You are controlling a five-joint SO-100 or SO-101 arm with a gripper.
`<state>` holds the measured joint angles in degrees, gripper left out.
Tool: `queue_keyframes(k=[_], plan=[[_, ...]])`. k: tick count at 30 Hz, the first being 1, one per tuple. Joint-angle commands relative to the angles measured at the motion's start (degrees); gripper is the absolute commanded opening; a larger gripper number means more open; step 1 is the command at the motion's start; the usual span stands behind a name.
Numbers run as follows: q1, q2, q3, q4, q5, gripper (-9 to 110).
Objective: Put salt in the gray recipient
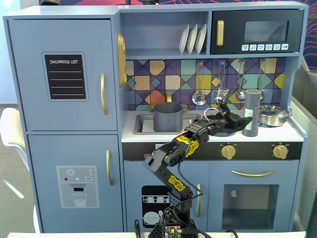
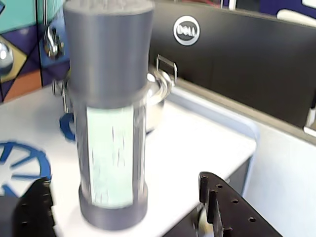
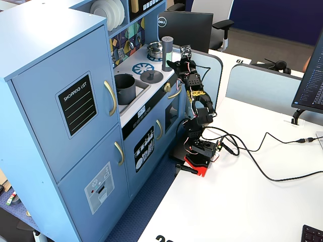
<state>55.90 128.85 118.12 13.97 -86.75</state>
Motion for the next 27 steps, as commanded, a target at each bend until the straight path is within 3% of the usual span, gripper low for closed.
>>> queue_keyframes(k=[1,13,27], plan=[[-0.6,-6.9,-9.3,-4.4,1.0,47],[-2.3,-25.8,-24.9,-9.0,4.5,58],[-4.3,-43.0,-39.9,-12.3,3.2,49]])
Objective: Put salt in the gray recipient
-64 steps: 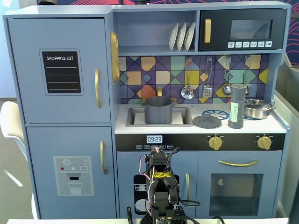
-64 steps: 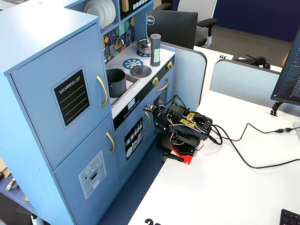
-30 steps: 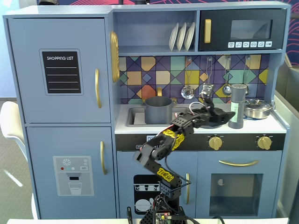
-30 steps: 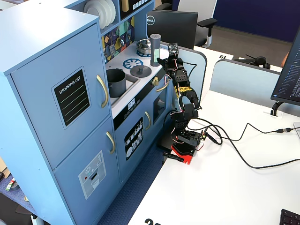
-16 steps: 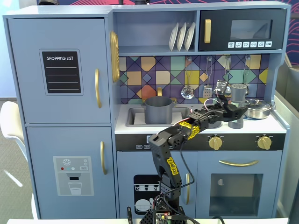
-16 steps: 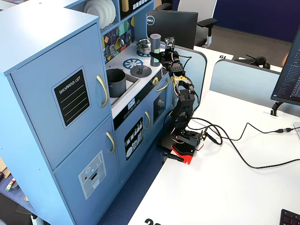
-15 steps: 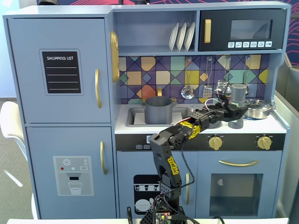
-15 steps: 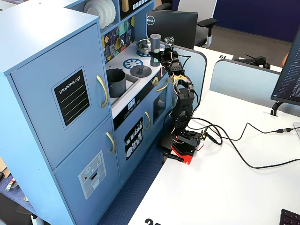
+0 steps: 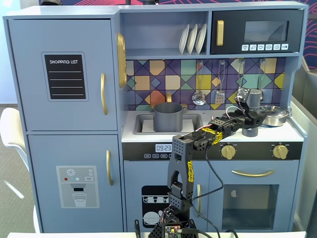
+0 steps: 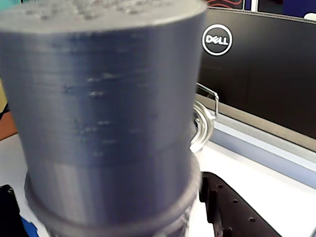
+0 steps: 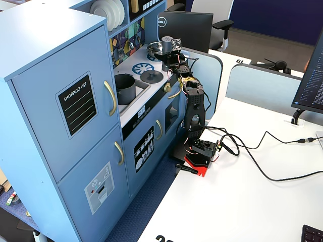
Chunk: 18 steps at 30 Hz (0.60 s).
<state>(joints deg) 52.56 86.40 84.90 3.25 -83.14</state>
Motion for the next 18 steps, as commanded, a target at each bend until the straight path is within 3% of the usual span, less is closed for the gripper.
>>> queue_keyframes(k=[1,4,7,15,18], plan=[[-1.1,-1.0,-7.4,-1.7,-0.5,47],[-1.4,-2.3,-9.1,-1.6,-1.1,36],[-1.9,-2.3,-9.4,-0.8,-7.0,1],[-2.2,5.0,-8.3,-3.3,0.9,0],[-3.7,10.4,-11.5,5.5,10.5,0]])
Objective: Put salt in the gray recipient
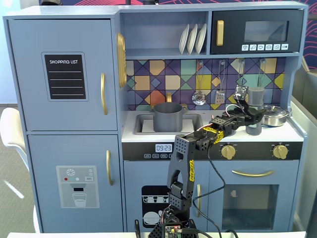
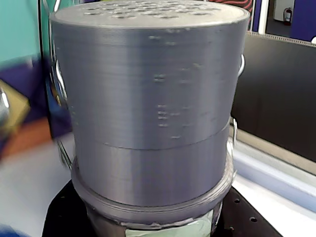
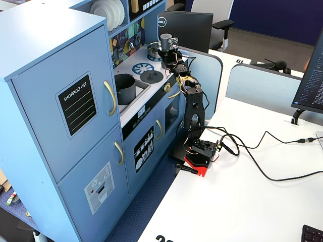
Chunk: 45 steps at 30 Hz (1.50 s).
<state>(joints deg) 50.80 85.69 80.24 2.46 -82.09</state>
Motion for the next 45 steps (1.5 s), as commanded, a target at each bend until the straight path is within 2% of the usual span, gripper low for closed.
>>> queue_keyframes(k=[1,4,7,12,16,25,28,31,40,45], plan=[[-2.8,12.6,-9.4,12.3,14.5,0],[-7.1,16.6,-16.4,31.0,33.8,0],[-13.5,21.3,-17.5,41.7,58.5,0],[-25.6,23.4,-22.4,55.9,93.3,0],[-36.0,22.5,-25.5,58.0,110.4,0],[-49.3,20.1,-28.7,50.1,129.6,0],[-51.5,19.9,-28.4,45.4,139.8,0],[-53.3,18.6,-29.8,42.7,145.9,0],[-56.2,17.4,-33.0,39.6,150.7,0],[-51.7,18.8,-26.4,48.6,153.7,0]])
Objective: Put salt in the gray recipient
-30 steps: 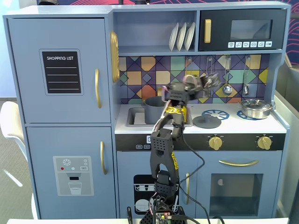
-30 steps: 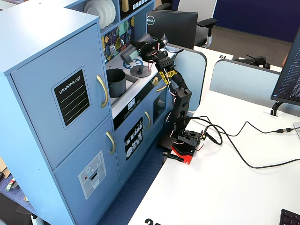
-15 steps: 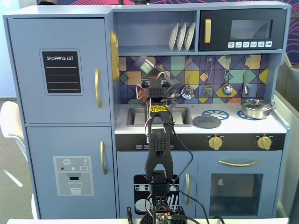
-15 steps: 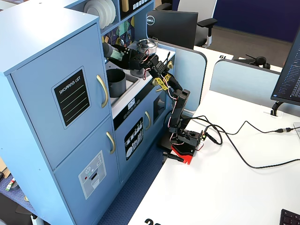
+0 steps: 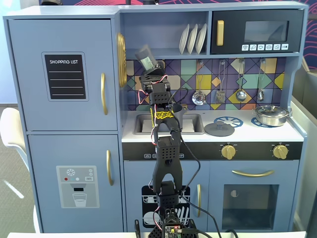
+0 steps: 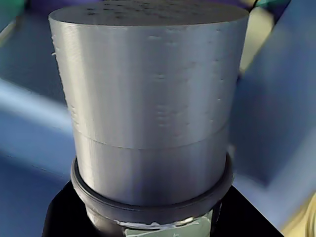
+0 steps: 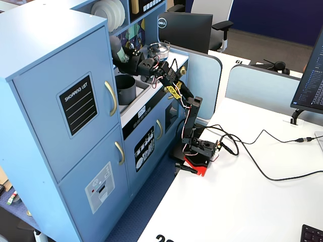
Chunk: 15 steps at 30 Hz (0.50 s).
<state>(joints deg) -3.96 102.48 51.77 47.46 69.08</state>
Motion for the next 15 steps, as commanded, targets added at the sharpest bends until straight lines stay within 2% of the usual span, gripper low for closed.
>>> queue_keyframes(k=[1,4,7,15], plan=[[3.6,3.3,5.3,4.1,3.2,0],[4.2,6.7,13.9,3.2,4.4,0],[3.0,7.1,15.3,1.1,4.2,0],[-2.6,-3.0,-5.5,-5.1,0.2,0]])
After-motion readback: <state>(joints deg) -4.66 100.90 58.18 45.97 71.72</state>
